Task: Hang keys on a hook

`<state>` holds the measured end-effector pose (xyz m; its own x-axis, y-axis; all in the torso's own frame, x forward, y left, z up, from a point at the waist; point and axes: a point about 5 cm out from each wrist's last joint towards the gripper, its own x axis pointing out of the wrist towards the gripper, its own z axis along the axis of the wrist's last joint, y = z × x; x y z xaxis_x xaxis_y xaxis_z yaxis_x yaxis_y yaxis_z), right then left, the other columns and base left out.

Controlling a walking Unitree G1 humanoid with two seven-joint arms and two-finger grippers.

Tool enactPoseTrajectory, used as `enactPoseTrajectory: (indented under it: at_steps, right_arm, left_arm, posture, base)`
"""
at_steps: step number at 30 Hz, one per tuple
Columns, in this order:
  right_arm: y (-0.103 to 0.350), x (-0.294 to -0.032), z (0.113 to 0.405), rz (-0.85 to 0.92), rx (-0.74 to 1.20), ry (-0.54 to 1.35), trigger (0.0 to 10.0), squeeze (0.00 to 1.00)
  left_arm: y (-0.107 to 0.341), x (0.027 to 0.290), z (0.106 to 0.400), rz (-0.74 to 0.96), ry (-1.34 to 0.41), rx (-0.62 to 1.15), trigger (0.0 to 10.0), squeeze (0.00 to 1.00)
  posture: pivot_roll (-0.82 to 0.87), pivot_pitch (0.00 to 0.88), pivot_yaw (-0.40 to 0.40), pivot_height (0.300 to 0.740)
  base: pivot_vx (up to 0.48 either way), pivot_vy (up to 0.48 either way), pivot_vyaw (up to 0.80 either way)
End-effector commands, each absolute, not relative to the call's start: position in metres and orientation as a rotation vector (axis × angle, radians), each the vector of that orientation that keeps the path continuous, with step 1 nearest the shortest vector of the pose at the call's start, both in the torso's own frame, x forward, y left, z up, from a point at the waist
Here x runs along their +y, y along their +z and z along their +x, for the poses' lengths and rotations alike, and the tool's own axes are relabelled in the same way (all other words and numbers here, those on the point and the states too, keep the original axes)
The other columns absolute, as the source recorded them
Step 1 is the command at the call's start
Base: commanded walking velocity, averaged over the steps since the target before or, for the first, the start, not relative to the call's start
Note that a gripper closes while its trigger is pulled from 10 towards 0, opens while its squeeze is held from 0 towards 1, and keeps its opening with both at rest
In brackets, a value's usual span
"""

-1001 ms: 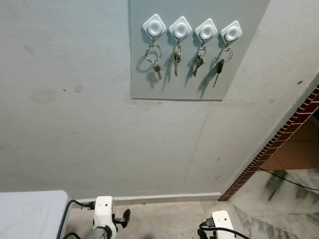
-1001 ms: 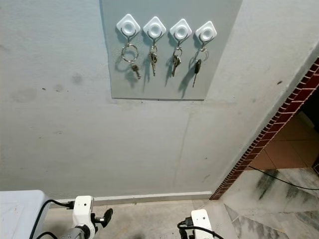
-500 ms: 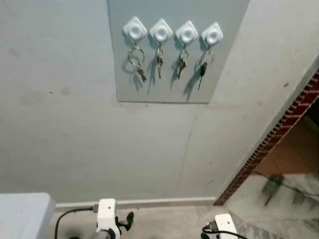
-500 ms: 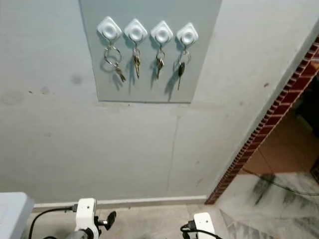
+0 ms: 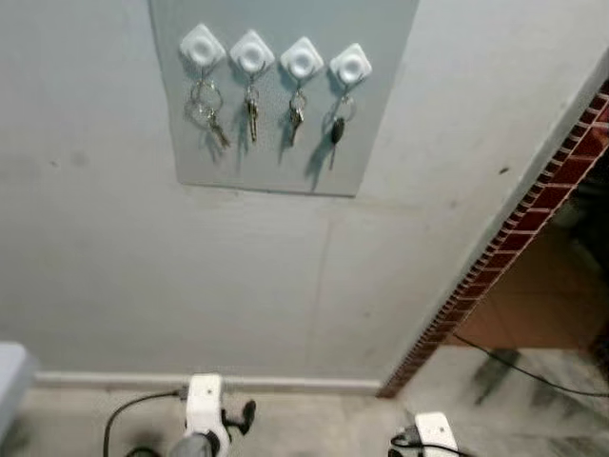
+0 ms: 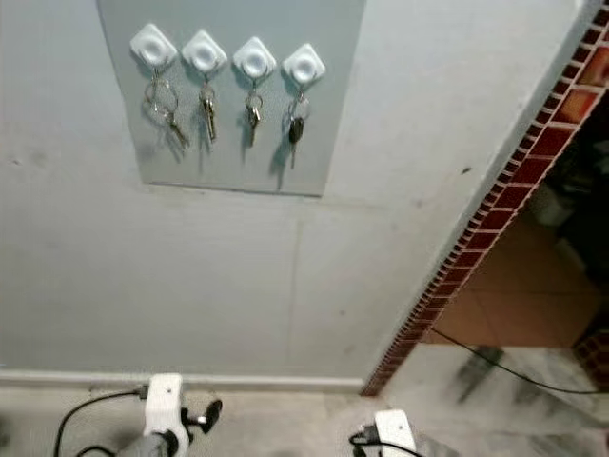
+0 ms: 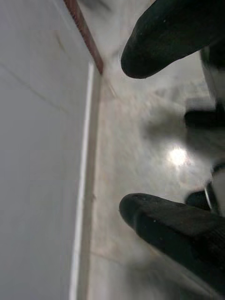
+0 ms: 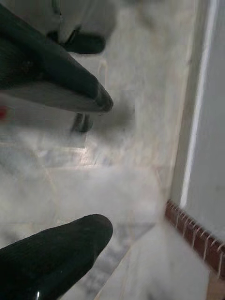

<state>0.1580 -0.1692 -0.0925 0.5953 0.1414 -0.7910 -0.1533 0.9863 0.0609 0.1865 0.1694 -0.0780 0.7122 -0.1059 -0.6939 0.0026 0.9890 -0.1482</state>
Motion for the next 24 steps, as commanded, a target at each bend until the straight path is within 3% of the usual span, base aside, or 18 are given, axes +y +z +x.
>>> enactPoseTrajectory:
  at_steps: [1,8,24]
  right_arm:
    - [-0.0919,-0.1812,0.1566,-0.03,0.922,0.148,10.0,0.0]
    - [-0.0917,-0.1817,0.1571,-0.032,0.921,0.148,10.0,0.0]
    - [-0.0919,-0.1826,0.1568,-0.032,0.926,0.141,10.0,0.0]
  left_arm:
    - [-0.0764,0.1579,0.1915,-0.151,-0.086,0.77,10.0,0.0]
    - [-0.0764,0.157,0.1917,-0.154,-0.084,0.771,10.0,0.0]
    - [-0.0754,0.1566,0.1947,-0.186,-0.066,0.771,10.0,0.0]
  posture:
    - [0.0,0.0,-0.066,0.74]
    - [0.0,0.0,-0.069,0.74]
    - [-0.01,0.0,-0.065,0.74]
  base:
    - [0.0,-0.442,0.0]
    - [0.0,-0.424,0.0]
    - [0.0,0.0,0.0]
